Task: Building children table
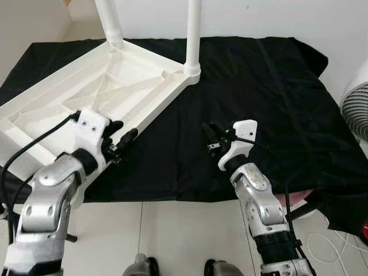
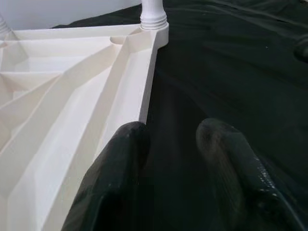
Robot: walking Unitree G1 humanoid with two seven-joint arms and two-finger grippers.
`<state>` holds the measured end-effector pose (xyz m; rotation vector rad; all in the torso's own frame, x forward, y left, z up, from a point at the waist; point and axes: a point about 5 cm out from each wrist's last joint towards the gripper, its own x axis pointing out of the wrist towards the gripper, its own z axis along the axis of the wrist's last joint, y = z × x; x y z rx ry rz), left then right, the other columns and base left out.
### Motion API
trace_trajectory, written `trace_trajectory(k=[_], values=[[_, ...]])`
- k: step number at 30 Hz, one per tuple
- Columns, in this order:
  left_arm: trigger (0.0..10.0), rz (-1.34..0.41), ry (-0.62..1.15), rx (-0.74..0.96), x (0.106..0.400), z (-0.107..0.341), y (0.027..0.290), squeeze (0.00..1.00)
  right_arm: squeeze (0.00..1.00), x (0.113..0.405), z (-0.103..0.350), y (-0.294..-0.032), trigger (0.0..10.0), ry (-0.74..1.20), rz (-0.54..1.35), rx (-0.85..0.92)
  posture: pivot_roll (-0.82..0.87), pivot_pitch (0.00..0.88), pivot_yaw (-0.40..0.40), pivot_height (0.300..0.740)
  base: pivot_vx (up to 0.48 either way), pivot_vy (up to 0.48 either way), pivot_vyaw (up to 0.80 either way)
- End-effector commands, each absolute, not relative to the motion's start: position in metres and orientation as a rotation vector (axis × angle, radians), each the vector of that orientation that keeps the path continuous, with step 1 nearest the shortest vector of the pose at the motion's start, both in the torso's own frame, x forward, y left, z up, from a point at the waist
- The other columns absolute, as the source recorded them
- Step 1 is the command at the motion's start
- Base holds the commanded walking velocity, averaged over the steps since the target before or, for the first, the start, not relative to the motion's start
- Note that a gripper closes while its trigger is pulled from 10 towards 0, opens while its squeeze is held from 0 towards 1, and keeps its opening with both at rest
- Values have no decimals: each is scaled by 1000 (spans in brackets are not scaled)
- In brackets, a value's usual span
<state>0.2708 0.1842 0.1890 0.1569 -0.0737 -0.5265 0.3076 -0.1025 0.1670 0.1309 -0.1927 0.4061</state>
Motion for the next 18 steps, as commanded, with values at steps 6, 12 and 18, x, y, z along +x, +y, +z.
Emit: trace_trajectory(k=[6, 12, 18], values=[[10000, -549, -116, 108, 247, 187, 187, 0, 0, 315, 170, -99, 10000, -202, 418, 112, 20, 134, 19, 740, 0, 0, 0], [10000, -510, -134, 121, 230, 186, 196, 0, 0, 322, 171, -97, 10000, -193, 418, 96, 36, 136, 10, 740, 0, 0, 0], [10000, -459, -151, 143, 211, 183, 207, 0, 0, 336, 169, -97, 10000, -166, 373, 18, 80, 144, -15, 740, 0, 0, 0]])
